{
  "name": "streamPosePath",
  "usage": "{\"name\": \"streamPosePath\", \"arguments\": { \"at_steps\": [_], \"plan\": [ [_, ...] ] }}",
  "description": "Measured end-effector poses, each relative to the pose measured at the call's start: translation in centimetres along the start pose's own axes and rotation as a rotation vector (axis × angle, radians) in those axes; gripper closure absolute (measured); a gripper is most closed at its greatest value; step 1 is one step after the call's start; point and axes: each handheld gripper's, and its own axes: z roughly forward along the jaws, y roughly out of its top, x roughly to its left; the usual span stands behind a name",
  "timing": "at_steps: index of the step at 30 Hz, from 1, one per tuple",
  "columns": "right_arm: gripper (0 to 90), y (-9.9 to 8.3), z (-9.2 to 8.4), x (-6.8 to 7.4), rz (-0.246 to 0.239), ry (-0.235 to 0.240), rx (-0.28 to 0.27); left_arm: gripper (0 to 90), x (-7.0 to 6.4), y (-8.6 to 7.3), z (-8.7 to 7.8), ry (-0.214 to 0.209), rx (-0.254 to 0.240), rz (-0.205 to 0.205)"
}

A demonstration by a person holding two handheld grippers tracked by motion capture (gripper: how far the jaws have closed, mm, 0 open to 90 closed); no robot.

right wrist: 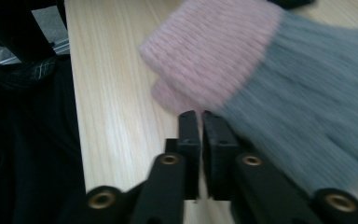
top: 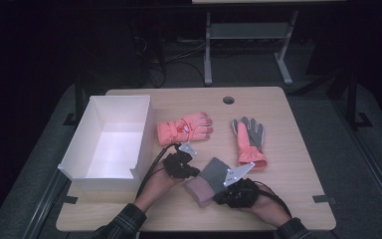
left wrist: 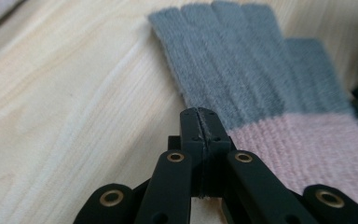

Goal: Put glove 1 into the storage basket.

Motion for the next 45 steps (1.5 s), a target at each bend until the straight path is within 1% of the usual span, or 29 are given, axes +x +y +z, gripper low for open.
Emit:
{"name": "streamPosePath", "arguments": {
  "at_steps": [1, 2, 4, 5, 6, 7, 8, 9, 10, 11, 13, 14, 15, 17, 19, 21, 22, 24, 26, 28, 29, 30, 31, 33, 36, 40, 42, 44, 45],
  "plan": [
    [80.0, -0.2, -0.3, -0.1, 0.0, -0.013, -0.001, 89.4, 0.1, 0.1, -0.2, -0.001, -0.005, 0.008],
    [77.1, -0.6, -0.7, -0.2, 0.006, -0.029, -0.004, 87.6, 0.0, 0.1, -0.4, -0.002, -0.023, -0.004],
    [72.0, -1.3, -1.6, -0.5, 0.035, -0.048, -0.017, 84.0, 0.0, 0.2, -0.9, -0.003, -0.039, -0.012],
    [69.4, -1.6, -2.1, -0.8, 0.056, -0.06, -0.026, 81.3, 0.0, 0.3, -1.2, -0.007, -0.035, -0.005],
    [66.2, -1.8, -2.5, -0.9, 0.063, -0.07, -0.027, 79.0, -0.2, 0.4, -1.5, -0.009, -0.049, -0.006],
    [61.5, -2.2, -3.1, -1.2, 0.079, -0.091, -0.036, 75.1, -0.3, 0.5, -1.7, -0.011, -0.046, -0.001],
    [57.5, -2.4, -3.4, -1.3, 0.084, -0.101, -0.041, 70.8, -0.6, 0.7, -1.9, -0.013, -0.059, -0.008],
    [51.6, -2.8, -3.8, -1.4, 0.11, -0.125, -0.05, 64.3, -0.7, 0.8, -2.1, -0.012, -0.062, -0.004],
    [47.5, -3.0, -4.2, -1.5, 0.127, -0.153, -0.058, 58.2, -1.0, 0.9, -2.1, -0.007, -0.077, -0.018],
    [44.2, -3.3, -4.4, -1.7, 0.141, -0.164, -0.065, 53.1, -1.2, 1.1, -2.0, -0.006, -0.081, -0.025],
    [33.5, -3.9, -5.2, -1.9, 0.166, -0.196, -0.089, 40.4, -1.5, 1.3, -1.7, -0.01, -0.066, -0.013],
    [29.0, -4.2, -5.4, -1.9, 0.18, -0.213, -0.093, 37.9, -1.8, 1.3, -1.4, -0.003, -0.066, -0.015],
    [23.8, -4.5, -5.6, -2.0, 0.18, -0.248, -0.096, 33.8, -1.9, 1.3, -1.3, 0.002, -0.059, -0.001],
    [20.6, -4.9, -5.9, -2.2, 0.196, -0.293, -0.106, 26.4, -2.3, 1.5, -0.7, 0.01, -0.072, -0.012],
    [17.0, -5.2, -6.1, -2.5, 0.219, -0.318, -0.124, 20.6, -2.7, 1.6, -0.2, 0.017, -0.059, -0.001],
    [14.4, -5.5, -6.1, -2.9, 0.222, -0.327, -0.132, 17.8, -3.1, 1.7, 0.3, 0.022, -0.046, 0.016],
    [13.7, -5.5, -6.0, -2.9, 0.232, -0.326, -0.133, 16.4, -3.4, 1.7, 0.8, 0.027, -0.047, 0.008],
    [13.6, -5.8, -5.6, -3.3, 0.243, -0.334, -0.129, 13.8, -3.5, 1.7, 1.2, 0.027, -0.034, 0.021],
    [13.2, -6.0, -5.4, -3.5, 0.24, -0.355, -0.121, 13.1, -3.7, 1.5, 1.8, 0.031, -0.029, 0.018],
    [13.1, -6.0, -5.4, -3.6, 0.248, -0.361, -0.13, 13.0, -3.8, 1.4, 2.3, 0.023, -0.011, 0.021],
    [13.1, -6.0, -5.5, -3.6, 0.243, -0.37, -0.139, 13.0, -3.9, 1.3, 2.5, 0.026, 0.001, 0.03],
    [13.1, -5.9, -5.6, -3.6, 0.243, -0.376, -0.14, 12.9, -4.0, 1.3, 2.8, 0.027, -0.004, 0.022],
    [13.1, -5.9, -5.6, -3.6, 0.244, -0.377, -0.143, 12.8, -4.0, 1.2, 2.9, 0.033, 0.012, 0.036],
    [13.1, -5.9, -5.6, -3.6, 0.244, -0.385, -0.147, 12.3, -4.1, 1.1, 3.2, 0.041, 0.023, 0.034],
    [13.1, -5.9, -5.7, -3.6, 0.237, -0.386, -0.152, 12.2, -4.0, 0.9, 3.5, 0.032, 0.03, 0.028],
    [13.1, -5.9, -5.8, -3.6, 0.241, -0.393, -0.161, 12.4, -4.0, 0.8, 3.5, 0.025, 0.041, 0.038],
    [13.1, -5.9, -5.8, -3.6, 0.235, -0.394, -0.164, 13.2, -3.9, 0.7, 3.6, 0.002, 0.054, 0.035],
    [13.2, -5.8, -5.8, -3.6, 0.232, -0.397, -0.162, 13.9, -4.0, 0.6, 3.7, -0.002, 0.04, 0.023],
    [13.2, -5.8, -5.8, -3.6, 0.234, -0.397, -0.164, 14.9, -4.1, 0.6, 3.6, -0.006, 0.044, 0.027]
  ]
}}
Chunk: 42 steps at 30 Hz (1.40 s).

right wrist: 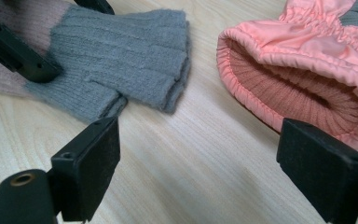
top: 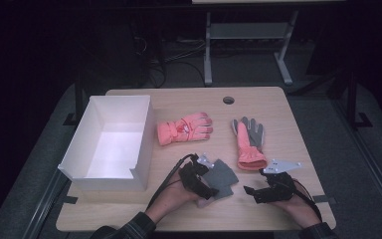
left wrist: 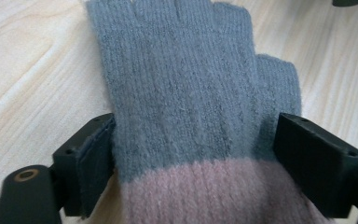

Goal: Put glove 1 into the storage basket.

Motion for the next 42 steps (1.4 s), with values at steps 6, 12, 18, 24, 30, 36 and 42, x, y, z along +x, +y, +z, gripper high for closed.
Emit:
{"name": "streamPosePath", "arguments": {
  "at_steps": [6, 12, 18, 24, 30, 36, 42],
  "plan": [
    [13.2, 0.0, -0.1, -0.1, 0.004, -0.006, -0.001, 33.3, 0.0, 0.2, -0.4, -0.037, 0.024, 0.03],
    [13.3, 0.0, -0.1, -0.1, 0.013, -0.013, -0.005, 55.5, 0.4, 0.4, -0.4, -0.115, 0.025, 0.02],
    [13.3, 0.0, 0.0, -0.2, 0.01, -0.011, -0.008, 61.2, 0.4, 0.6, -0.7, -0.123, 0.026, 0.027],
    [13.6, -0.1, -0.1, -0.4, 0.021, 0.005, -0.004, 62.2, 0.7, 0.9, -1.7, -0.133, 0.031, 0.013],
    [13.7, -0.1, -0.2, -0.4, 0.018, 0.007, -0.002, 62.2, 1.0, 1.3, -3.1, -0.133, 0.016, -0.005],
    [13.6, -0.1, -0.1, -0.2, 0.024, 0.014, 0.0, 62.1, 1.6, 1.8, -5.1, -0.127, -0.007, -0.033],
    [13.7, -0.2, 0.0, -0.3, 0.022, 0.012, 0.008, 62.1, 2.1, 2.3, -6.6, -0.114, -0.016, -0.05]
  ]
}}
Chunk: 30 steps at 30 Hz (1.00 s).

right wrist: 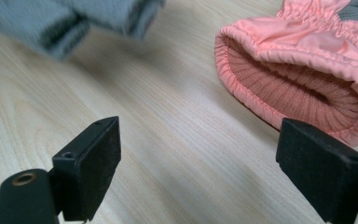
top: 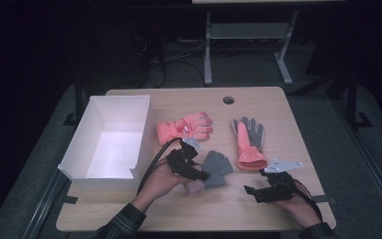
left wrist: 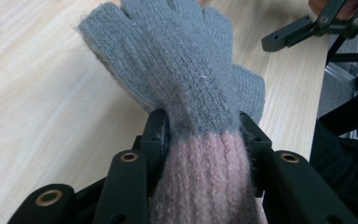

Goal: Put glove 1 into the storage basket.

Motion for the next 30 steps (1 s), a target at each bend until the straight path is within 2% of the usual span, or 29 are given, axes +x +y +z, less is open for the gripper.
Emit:
{"name": "streamPosePath", "arguments": {
  "at_steps": [7, 8, 10, 11, 12, 13, 14, 15, 16, 17, 20, 25, 27, 30],
  "plan": [
    [13.7, 0.0, 0.1, 0.1, -0.003, 0.001, 0.002, 62.1, 0.5, 0.9, -3.3, 0.035, -0.065, -0.014],
    [13.7, 0.0, 0.1, 0.1, -0.003, 0.001, 0.002, 62.1, 0.5, 0.9, -3.3, 0.035, -0.065, -0.014],
    [13.8, 0.0, 0.2, 0.1, 0.002, 0.004, 0.003, 62.1, 0.6, 1.3, -4.9, 0.053, -0.092, -0.017],
    [13.8, 0.0, 0.2, 0.1, 0.002, 0.004, 0.003, 62.1, 0.6, 1.3, -4.9, 0.053, -0.092, -0.017],
    [13.8, 0.0, 0.2, 0.0, -0.001, 0.005, 0.006, 62.1, 0.7, 1.4, -5.8, 0.06, -0.109, -0.023],
    [13.8, 0.0, 0.2, 0.1, -0.001, 0.006, 0.007, 62.1, 0.7, 1.4, -5.8, 0.06, -0.109, -0.023],
    [13.8, 0.0, 0.2, 0.1, 0.0, 0.006, 0.006, 62.1, 0.9, 1.6, -6.7, 0.072, -0.119, -0.025],
    [13.8, 0.0, 0.2, 0.1, 0.0, 0.006, 0.006, 62.1, 0.9, 1.6, -6.7, 0.072, -0.119, -0.025],
    [13.8, 0.0, 0.2, 0.1, 0.001, 0.005, 0.006, 62.1, 1.1, 1.6, -7.5, 0.081, -0.139, -0.03],
    [13.8, 0.0, 0.2, 0.1, 0.001, 0.005, 0.006, 62.1, 1.1, 1.6, -7.5, 0.081, -0.139, -0.03],
    [13.8, 0.0, 0.2, 0.1, -0.009, 0.01, 0.005, 62.1, 1.5, 1.5, -9.0, 0.1, -0.165, -0.04],
    [13.8, 0.0, 0.3, 0.2, -0.004, 0.012, 0.009, 62.1, 1.8, 1.1, -10.4, 0.109, -0.194, -0.058],
    [13.8, 0.0, 0.3, 0.1, -0.015, 0.01, 0.012, 62.1, 2.0, 0.9, -11.2, 0.125, -0.212, -0.063],
    [13.9, -0.1, 0.3, 0.1, -0.006, 0.012, 0.009, 62.1, 2.2, 0.6, -11.9, 0.134, -0.227, -0.072]
  ]
}}
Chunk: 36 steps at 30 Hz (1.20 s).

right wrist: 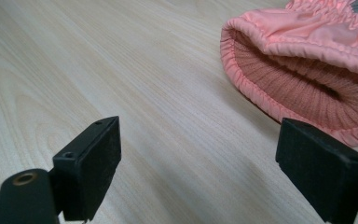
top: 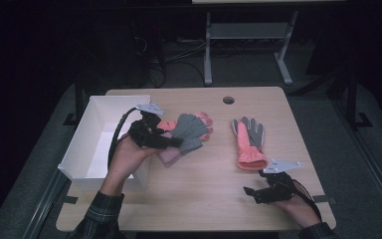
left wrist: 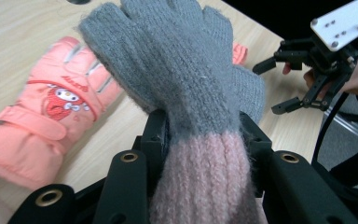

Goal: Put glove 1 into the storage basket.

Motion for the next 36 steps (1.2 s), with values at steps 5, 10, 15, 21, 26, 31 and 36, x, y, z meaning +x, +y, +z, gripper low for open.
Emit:
{"name": "streamPosePath", "arguments": {
  "at_steps": [5, 10, 15, 21, 26, 31, 36],
  "plan": [
    [13.8, -0.1, -0.2, 0.1, 0.01, -0.005, -0.001, 62.1, 0.7, -0.1, -1.5, 0.035, -0.02, -0.013],
    [13.8, -0.2, -0.4, 0.2, -0.009, 0.006, -0.009, 62.1, 1.6, -1.0, -3.8, 0.095, -0.037, -0.032],
    [13.8, -0.2, -0.3, 0.1, -0.012, 0.017, -0.011, 62.1, 2.8, -1.8, -6.1, 0.144, -0.073, -0.066],
    [13.8, -0.4, -0.6, 0.3, -0.02, 0.017, -0.012, 62.1, 4.7, -3.1, -8.3, 0.216, -0.096, -0.106],
    [13.8, -0.4, -0.6, 0.3, -0.021, 0.024, -0.016, 62.1, 6.6, -4.5, -9.3, 0.289, -0.096, -0.16],
    [13.9, -0.4, -0.5, 0.2, -0.026, 0.03, -0.012, 62.0, 8.1, -5.6, -9.5, 0.348, -0.082, -0.187],
    [13.9, -0.4, -0.6, 0.2, -0.034, 0.031, -0.013, 61.9, 9.6, -6.6, -9.0, 0.401, -0.062, -0.21]
  ]
}}
